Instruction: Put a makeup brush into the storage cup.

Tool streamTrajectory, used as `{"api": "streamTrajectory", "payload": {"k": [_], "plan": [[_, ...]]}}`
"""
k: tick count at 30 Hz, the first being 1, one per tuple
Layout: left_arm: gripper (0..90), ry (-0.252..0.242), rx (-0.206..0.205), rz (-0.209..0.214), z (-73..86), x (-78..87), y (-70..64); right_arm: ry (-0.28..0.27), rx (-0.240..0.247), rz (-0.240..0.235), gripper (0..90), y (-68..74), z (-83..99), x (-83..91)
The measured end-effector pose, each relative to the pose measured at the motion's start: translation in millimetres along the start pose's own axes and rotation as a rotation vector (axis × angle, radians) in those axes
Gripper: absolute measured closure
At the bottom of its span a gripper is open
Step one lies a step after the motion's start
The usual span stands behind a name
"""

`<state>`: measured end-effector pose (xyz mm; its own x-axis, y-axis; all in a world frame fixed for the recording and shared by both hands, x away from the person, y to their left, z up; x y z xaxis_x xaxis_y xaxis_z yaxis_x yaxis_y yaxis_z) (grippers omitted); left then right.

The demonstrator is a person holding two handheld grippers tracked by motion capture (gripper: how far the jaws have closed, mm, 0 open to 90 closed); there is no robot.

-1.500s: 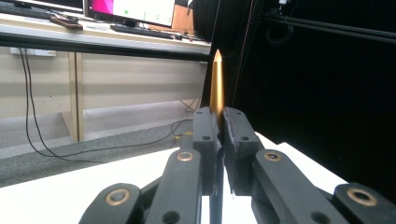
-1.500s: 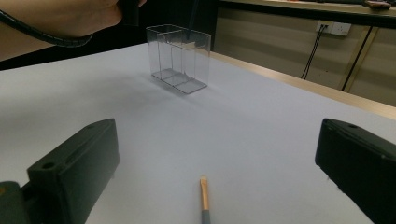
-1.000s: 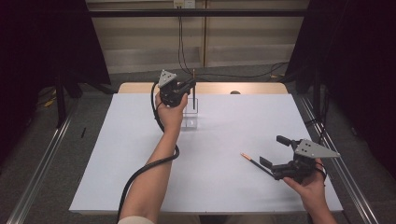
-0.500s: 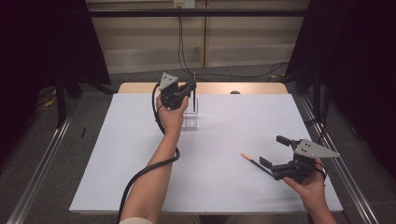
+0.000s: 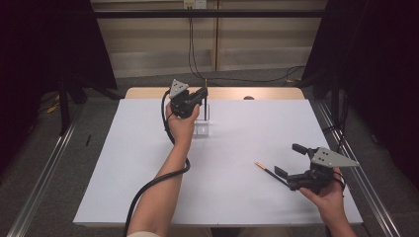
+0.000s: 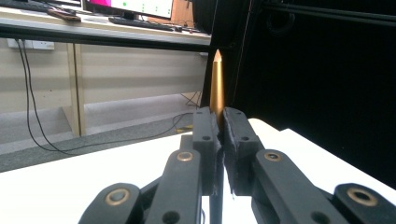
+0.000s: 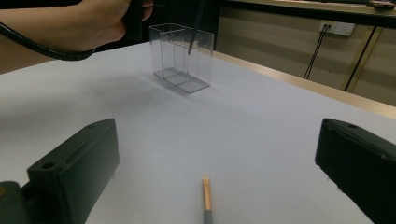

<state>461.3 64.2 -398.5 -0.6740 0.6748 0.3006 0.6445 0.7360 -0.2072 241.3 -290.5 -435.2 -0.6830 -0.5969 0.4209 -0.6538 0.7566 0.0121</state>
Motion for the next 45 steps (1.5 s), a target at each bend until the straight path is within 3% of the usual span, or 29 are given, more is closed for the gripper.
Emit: {"api": "streamTrajectory", "payload": {"k": [45], "plan": [[84.1, 0.009, 0.014, -0.004, 16.3, 2.2, 2.1, -0.001, 0.005, -0.001, 0.0, 0.6, -0.5, -0.1]]}}
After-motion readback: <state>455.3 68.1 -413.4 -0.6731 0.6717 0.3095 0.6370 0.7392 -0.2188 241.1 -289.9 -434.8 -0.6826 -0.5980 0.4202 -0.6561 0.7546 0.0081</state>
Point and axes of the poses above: each handheld gripper's, and its own axes: x roughly backward along the jaws, z roughly out of its underside, y roughly to its left, the point moved 1 cm from there along -x, roughly forward along the jaws, and after that the axes turned 9 degrees about y, right-handed, at the moved point
